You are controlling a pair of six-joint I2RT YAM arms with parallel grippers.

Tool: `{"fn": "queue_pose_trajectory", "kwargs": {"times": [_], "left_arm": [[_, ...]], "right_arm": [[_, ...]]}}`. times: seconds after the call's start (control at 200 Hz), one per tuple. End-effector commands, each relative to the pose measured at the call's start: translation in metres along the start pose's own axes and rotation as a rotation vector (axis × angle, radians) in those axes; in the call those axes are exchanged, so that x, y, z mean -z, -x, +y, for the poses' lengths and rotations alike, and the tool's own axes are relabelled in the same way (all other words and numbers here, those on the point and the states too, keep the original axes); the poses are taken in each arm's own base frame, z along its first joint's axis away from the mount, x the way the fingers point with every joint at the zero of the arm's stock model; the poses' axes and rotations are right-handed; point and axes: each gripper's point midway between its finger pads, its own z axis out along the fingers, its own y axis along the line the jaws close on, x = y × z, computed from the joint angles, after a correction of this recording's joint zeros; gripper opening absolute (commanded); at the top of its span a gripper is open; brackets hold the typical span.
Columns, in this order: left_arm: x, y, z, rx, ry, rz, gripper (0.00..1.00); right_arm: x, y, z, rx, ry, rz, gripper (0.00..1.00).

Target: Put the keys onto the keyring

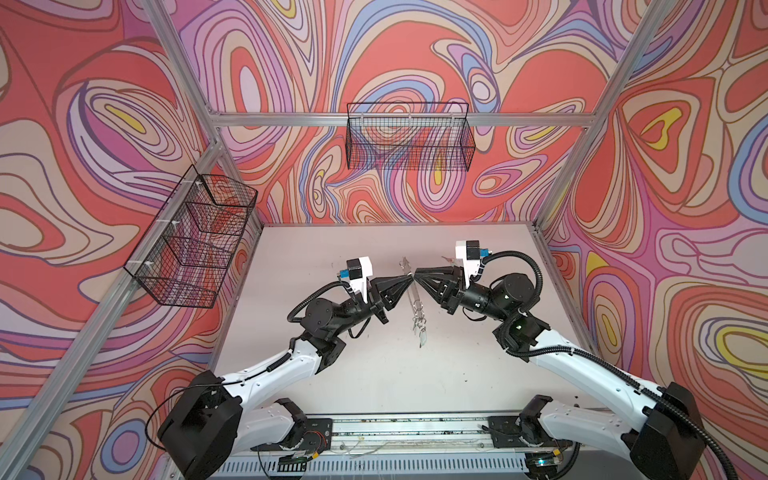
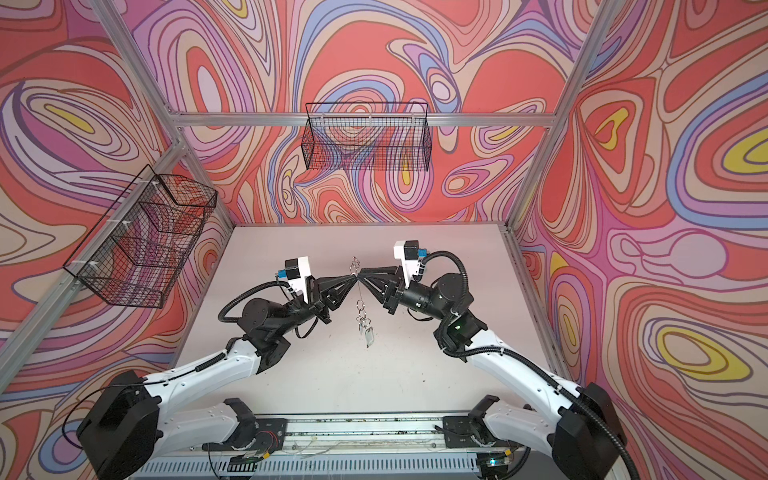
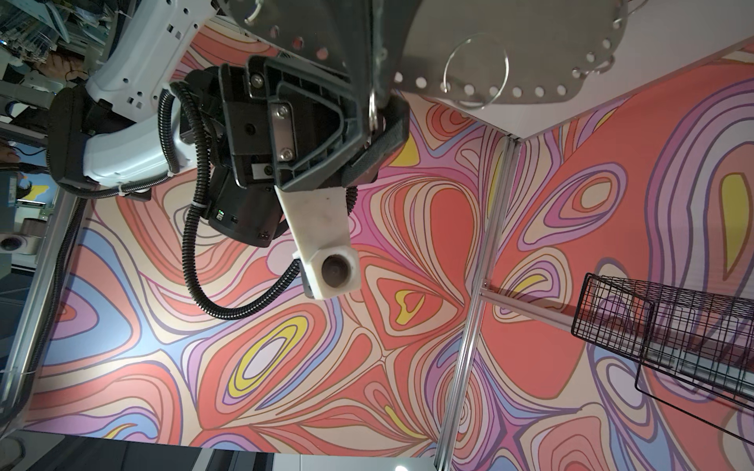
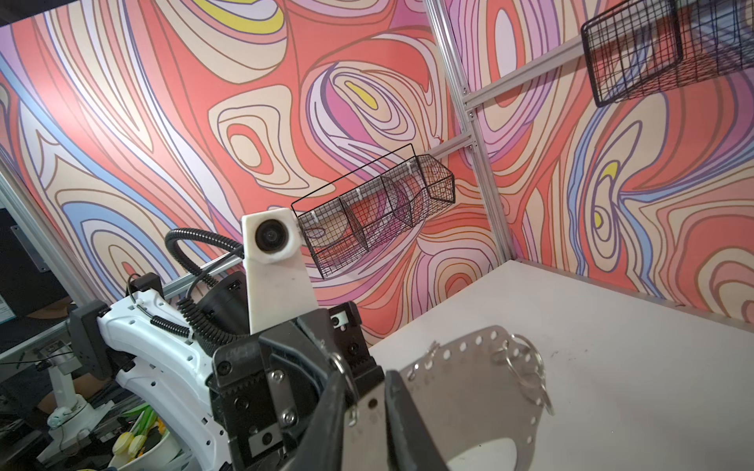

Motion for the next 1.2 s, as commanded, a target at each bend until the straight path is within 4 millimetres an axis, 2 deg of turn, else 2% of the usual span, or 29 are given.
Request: {"fn": "queue_pose_trajectory", "kwargs": {"times": [0.0, 0.401, 0.571, 0.666, 0.796, 0.942, 1.047, 1.197], "left_arm": [[-0.003, 0.028, -0.021, -0.033, -0.079, -0.077, 0.0], [-0.007, 0.025, -0.024, -0.005, -0.114, -0.061, 0.0], [-0.008, 0.024, -0.024, 0.003, -0.12, -0.054, 0.0], [-0.008, 0.025, -0.024, 0.006, -0.118, -0.059, 0.0], [-0.008, 0.023, -0.023, 0.01, -0.116, -0.053, 0.0], [-0.002, 0.022, -0.016, 0.023, -0.091, -0.038, 0.18], [0.006, 0.024, -0.006, 0.052, -0.076, -0.003, 0.19], [0.009, 0.024, -0.004, 0.064, -0.085, 0.069, 0.19]], "right_arm": [[0.007, 0.003, 0.008, -0.031, 0.069, -0.012, 0.2], [0.001, 0.002, 0.013, -0.045, 0.135, 0.007, 0.21], [-0.002, 0.003, 0.014, -0.047, 0.149, 0.014, 0.13], [-0.003, 0.002, 0.015, -0.054, 0.162, 0.019, 0.0], [-0.001, -0.002, 0.014, -0.054, 0.159, 0.029, 0.0], [0.001, -0.007, 0.005, -0.023, 0.11, 0.055, 0.0], [0.006, -0.006, -0.005, -0.013, 0.082, 0.068, 0.0], [0.006, -0.009, -0.007, 0.009, 0.069, 0.105, 0.0]]}}
